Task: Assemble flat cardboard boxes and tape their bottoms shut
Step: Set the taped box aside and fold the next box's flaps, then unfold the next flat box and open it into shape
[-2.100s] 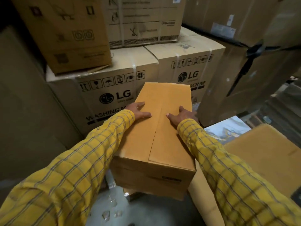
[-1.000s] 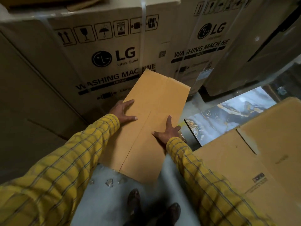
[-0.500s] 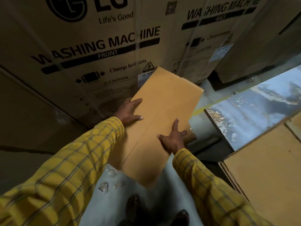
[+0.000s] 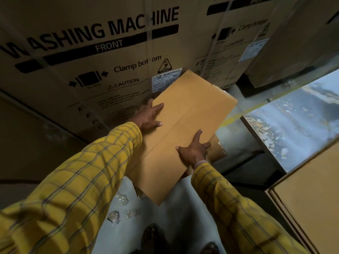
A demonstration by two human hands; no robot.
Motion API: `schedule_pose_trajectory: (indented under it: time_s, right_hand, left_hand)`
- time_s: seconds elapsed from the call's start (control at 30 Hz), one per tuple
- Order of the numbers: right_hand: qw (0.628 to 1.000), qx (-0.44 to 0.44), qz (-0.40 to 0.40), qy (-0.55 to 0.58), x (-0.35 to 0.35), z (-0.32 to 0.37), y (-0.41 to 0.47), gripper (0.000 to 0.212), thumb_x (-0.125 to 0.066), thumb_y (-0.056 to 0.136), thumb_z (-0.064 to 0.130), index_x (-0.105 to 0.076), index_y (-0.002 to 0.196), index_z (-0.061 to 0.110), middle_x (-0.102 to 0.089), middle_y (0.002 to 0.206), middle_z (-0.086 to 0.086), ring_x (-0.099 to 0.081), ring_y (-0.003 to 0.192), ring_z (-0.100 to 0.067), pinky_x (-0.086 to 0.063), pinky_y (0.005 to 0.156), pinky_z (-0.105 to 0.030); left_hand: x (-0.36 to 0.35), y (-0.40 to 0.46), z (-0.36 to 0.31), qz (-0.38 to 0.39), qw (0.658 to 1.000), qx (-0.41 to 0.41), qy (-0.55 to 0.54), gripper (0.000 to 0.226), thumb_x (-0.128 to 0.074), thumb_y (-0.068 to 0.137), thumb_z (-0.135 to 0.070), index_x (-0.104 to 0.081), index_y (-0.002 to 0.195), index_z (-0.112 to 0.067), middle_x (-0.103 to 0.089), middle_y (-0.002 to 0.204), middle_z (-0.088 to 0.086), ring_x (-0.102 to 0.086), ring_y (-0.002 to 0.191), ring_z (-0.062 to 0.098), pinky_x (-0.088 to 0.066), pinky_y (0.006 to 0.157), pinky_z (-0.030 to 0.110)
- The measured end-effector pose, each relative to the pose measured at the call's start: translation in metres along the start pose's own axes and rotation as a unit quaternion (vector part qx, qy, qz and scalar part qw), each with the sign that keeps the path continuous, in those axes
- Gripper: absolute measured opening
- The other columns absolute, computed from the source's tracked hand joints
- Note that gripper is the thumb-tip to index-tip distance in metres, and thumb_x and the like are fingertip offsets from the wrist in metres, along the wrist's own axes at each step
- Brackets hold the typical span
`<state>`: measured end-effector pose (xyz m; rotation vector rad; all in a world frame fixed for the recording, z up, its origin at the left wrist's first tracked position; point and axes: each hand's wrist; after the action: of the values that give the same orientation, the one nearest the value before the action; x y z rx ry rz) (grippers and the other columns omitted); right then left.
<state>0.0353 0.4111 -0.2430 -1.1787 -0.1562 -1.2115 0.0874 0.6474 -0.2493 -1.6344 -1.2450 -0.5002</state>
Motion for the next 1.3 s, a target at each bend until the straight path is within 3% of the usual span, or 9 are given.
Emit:
schedule_pose_trajectory:
  time_s: [0.17,0.3,0.57,0.73,0.87,1.03,1.3]
  right_hand:
    - [0.999,-0.013,0.040,-0.005,0.009,0.002,-0.019,0.120,-0.078,0.083,0.040,0.017,0.156,0.042,0.010,0.161,-0.025,-0.032,0.142,-0.049,-0.037,0.114,-0.045]
    - [0.998,0.011,0.059,0.007,0.032,0.011,-0.052,0.118,-0.078,0.082,0.040,0.012,0.158,0.040,0.019,0.165,-0.017,-0.018,0.150,-0.045,-0.031,0.119,-0.043]
    - [0.986,0.158,0.003,0.051,0.122,0.038,-0.150,0.117,-0.079,0.082,0.042,0.007,0.160,0.035,0.019,0.167,-0.007,0.001,0.155,-0.031,-0.016,0.123,-0.039]
    - [0.970,0.203,-0.097,0.091,0.208,0.021,-0.205,0.117,-0.080,0.080,0.043,0.005,0.160,0.036,0.015,0.168,-0.002,-0.005,0.156,-0.025,-0.026,0.121,-0.043]
    - [0.964,0.173,-0.158,0.125,0.272,-0.039,-0.225,0.114,-0.080,0.081,0.043,0.000,0.161,0.034,0.012,0.168,-0.006,0.002,0.156,-0.025,-0.027,0.119,-0.043]
    - [0.971,0.055,-0.196,0.128,0.326,-0.141,-0.234,0.114,-0.079,0.080,0.048,0.000,0.161,0.031,0.013,0.168,-0.007,0.000,0.156,-0.027,-0.023,0.123,-0.045]
    - [0.957,-0.099,-0.241,0.124,0.360,-0.297,-0.261,0.110,-0.072,0.085,0.050,-0.001,0.162,0.019,0.008,0.169,-0.009,0.006,0.155,-0.033,-0.014,0.126,-0.044]
  left_hand:
    - [-0.004,-0.023,-0.013,-0.006,0.999,0.017,0.044,0.078,-0.059,0.095,-0.048,-0.011,0.156,-0.043,0.016,0.166,0.005,0.010,0.152,0.036,-0.006,0.117,0.065]
    - [0.008,-0.056,-0.032,0.004,0.998,0.007,0.058,0.062,-0.045,0.100,-0.051,-0.021,0.155,-0.035,0.007,0.167,0.007,0.011,0.151,0.039,-0.002,0.119,0.060]
    - [0.067,-0.132,-0.117,-0.062,0.993,-0.071,0.073,0.071,-0.030,0.103,-0.055,-0.002,0.160,-0.023,0.019,0.165,0.007,0.020,0.151,0.031,0.001,0.122,0.053]
    - [0.086,-0.165,-0.207,-0.053,0.988,-0.121,0.084,0.072,-0.030,0.103,-0.055,0.001,0.160,-0.025,0.019,0.165,0.004,0.018,0.152,0.028,-0.002,0.122,0.052]
    - [0.071,-0.172,-0.289,-0.041,0.973,-0.198,0.111,0.070,-0.035,0.103,-0.051,-0.004,0.160,-0.023,0.013,0.167,0.005,0.011,0.153,0.030,-0.010,0.122,0.053]
    - [0.029,-0.173,-0.397,0.006,0.951,-0.262,0.161,0.074,-0.040,0.103,-0.049,-0.004,0.160,-0.019,0.011,0.167,0.010,0.009,0.153,0.033,-0.016,0.121,0.053]
    - [-0.072,-0.193,-0.526,0.106,0.898,-0.343,0.254,0.083,-0.048,0.098,-0.054,-0.006,0.159,-0.016,0.007,0.167,0.013,0.002,0.152,0.040,-0.019,0.120,0.055]
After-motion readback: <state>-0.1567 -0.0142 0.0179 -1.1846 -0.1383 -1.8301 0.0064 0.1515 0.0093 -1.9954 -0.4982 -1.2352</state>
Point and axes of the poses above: each hand's wrist, its own y-axis towards the middle knuckle, its own x-axis out of the back of the hand, z = x × y
